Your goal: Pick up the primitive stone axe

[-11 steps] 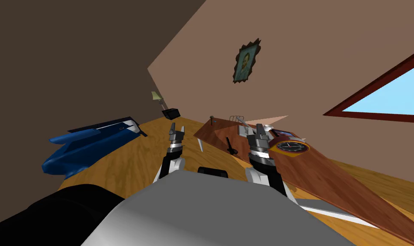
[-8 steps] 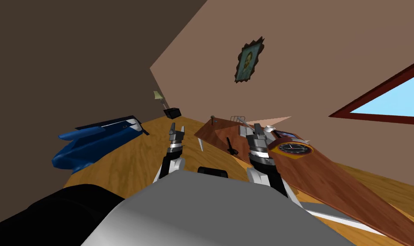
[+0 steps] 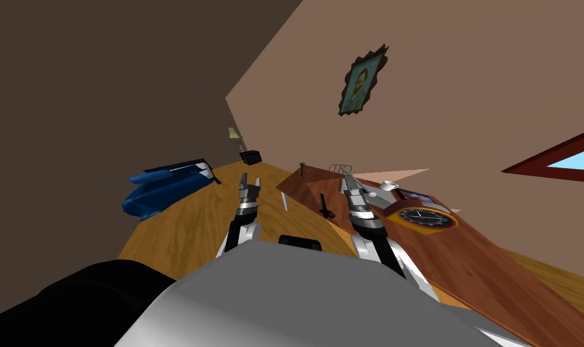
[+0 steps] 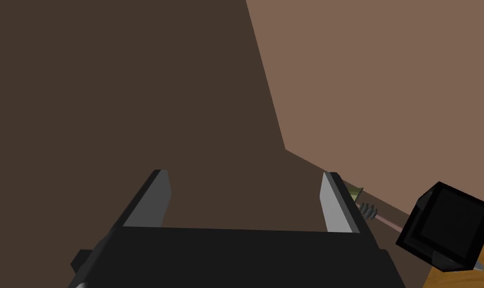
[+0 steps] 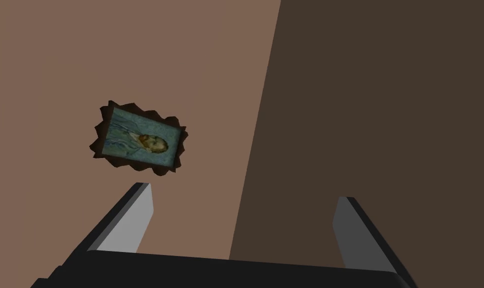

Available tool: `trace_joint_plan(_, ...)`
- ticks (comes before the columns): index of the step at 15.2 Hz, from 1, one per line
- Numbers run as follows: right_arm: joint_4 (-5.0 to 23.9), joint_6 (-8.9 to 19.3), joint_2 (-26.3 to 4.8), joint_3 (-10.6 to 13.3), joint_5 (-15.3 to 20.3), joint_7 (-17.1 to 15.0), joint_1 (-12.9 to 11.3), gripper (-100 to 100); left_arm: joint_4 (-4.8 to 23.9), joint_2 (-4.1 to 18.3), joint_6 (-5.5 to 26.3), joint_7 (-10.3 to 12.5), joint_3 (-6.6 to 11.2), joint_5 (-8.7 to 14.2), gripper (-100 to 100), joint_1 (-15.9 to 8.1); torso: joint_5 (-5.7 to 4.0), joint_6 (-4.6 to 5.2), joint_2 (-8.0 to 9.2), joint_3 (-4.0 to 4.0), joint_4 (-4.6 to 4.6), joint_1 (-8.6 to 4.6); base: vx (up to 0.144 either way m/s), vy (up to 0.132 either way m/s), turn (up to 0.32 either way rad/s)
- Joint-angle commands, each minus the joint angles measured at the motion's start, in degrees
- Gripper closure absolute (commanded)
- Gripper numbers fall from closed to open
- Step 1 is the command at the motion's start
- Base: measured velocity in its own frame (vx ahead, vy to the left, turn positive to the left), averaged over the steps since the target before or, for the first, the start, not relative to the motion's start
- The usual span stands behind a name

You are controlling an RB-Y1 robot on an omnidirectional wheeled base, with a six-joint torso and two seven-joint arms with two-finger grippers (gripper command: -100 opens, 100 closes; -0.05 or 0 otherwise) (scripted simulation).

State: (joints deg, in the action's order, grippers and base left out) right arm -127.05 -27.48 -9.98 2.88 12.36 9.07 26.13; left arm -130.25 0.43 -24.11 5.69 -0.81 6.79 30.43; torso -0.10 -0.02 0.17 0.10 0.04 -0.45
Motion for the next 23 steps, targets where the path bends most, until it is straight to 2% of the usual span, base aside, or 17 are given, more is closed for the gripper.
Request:
trace_joint_plan(1,1.48,-0.51,-2.0,-0.48,2.86,1.54,-1.5,-100,0.0,0.0,0.0,0.0,0.0,0.0,0,0.0,0.0,0.0,0.0,0.0,0.0,0.0,-0.076,-0.099,0.179)
trace_joint_plan(2,1.48,-0.51,-2.0,-0.48,3.81,1.54,-1.5,-100,0.0,0.0,0.0,0.0,0.0,0.0,0,0.0,0.0,-0.01,0.05,0.03,0.01,-0.02,-0.07,-0.096,0.15)
trace_joint_plan(3,2.66,-0.9,-3.44,-0.8,5.28,2.77,-2.68,-100,0.0,0.0,0.0,0.0,0.0,0.0,0,0.0,0.0,0.0,0.06,0.04,0.02,-0.01,-0.065,-0.107,0.219)
trace_joint_plan(5,2.66,-0.9,-3.44,-0.8,6.73,2.77,-2.68,-100,0.0,0.0,0.0,0.0,0.0,0.0,0,0.0,-0.01,-0.01,0.03,0.02,0.01,-0.07,-0.043,-0.097,0.136)
trace_joint_plan(8,5.45,-1.89,-6.32,-1.45,11.16,5.52,-5.23,-100,0.0,0.0,0.0,0.0,0.0,0.0,0,0.0,0.01,0.0,-0.07,-0.04,-0.01,0.04,-0.044,-0.084,0.187)
trace_joint_plan(10,5.45,-1.89,-6.32,-1.45,13.12,5.52,-5.23,-100,0.0,0.0,0.0,0.0,0.0,0.0,0,0.0,-0.01,-0.01,-0.02,-0.01,0.0,-0.05,-0.057,-0.094,0.164)
trace_joint_plan(11,7.05,-2.5,-7.76,-1.77,14.8,7.03,-6.59,-100,0.0,0.0,0.0,0.0,0.0,0.0,0,0.01,0.0,0.01,-0.03,-0.02,0.0,0.01,-0.048,-0.064,0.181)
trace_joint_plan(13,7.05,-2.5,-7.76,-1.77,16.56,7.03,-6.59,-100,0.0,0.0,0.0,0.0,0.0,0.0,0,0.0,0.02,-0.01,-0.06,-0.03,-0.01,0.07,-0.046,-0.064,0.143)
trace_joint_plan(14,8.79,-3.2,-9.19,-2.07,18.38,8.63,-8.0,-100,0.0,0.0,0.0,0.0,0.0,0.0,0,0.01,0.02,0.02,-0.07,-0.04,-0.01,0.11,-0.048,-0.056,0.227)
trace_joint_plan(16,8.79,-3.2,-9.19,-2.07,20.14,8.63,-8.0,-100,0.0,0.0,0.0,0.0,0.0,0.0,0,0.0,0.03,-0.01,-0.07,-0.04,-0.01,0.1,-0.046,-0.067,0.136)
trace_joint_plan(17,10.68,-3.98,-10.59,-2.36,21.93,10.31,-9.45,-100,0.0,0.0,0.0,0.0,0.0,0.0,0,0.01,0.02,0.02,-0.09,-0.05,-0.02,0.1,-0.047,-0.071,0.186)
trace_joint_plan(19,10.68,-3.98,-10.59,-2.36,23.83,10.31,-9.45,-100,0.0,0.0,0.0,0.0,0.0,0.0,0,0.0,0.01,-0.01,-0.09,-0.05,-0.02,0.06,-0.045,-0.071,0.165)
trace_joint_plan(20,12.71,-4.84,-11.96,-2.63,25.48,12.06,-10.93,-100,0.0,0.0,0.0,0.0,0.0,0.0,0,0.01,0.01,0.02,-0.11,-0.06,-0.02,0.08,-0.057,-0.068,0.175)
trace_joint_plan(22,12.71,-4.84,-11.96,-2.63,27.61,12.06,-10.93,-100,0.0,0.0,0.0,0.0,0.0,0.0,0,0.0,0.02,-0.01,-0.07,-0.04,-0.01,0.07,-0.055,-0.065,0.153)
trace_joint_plan(23,14.9,-5.79,-13.29,-2.87,29.17,13.88,-12.43,-100,0.0,0.0,0.0,0.0,0.0,0.0,0,0.01,0.02,0.02,-0.09,-0.05,-0.02,0.1,-0.049,-0.068,0.211)
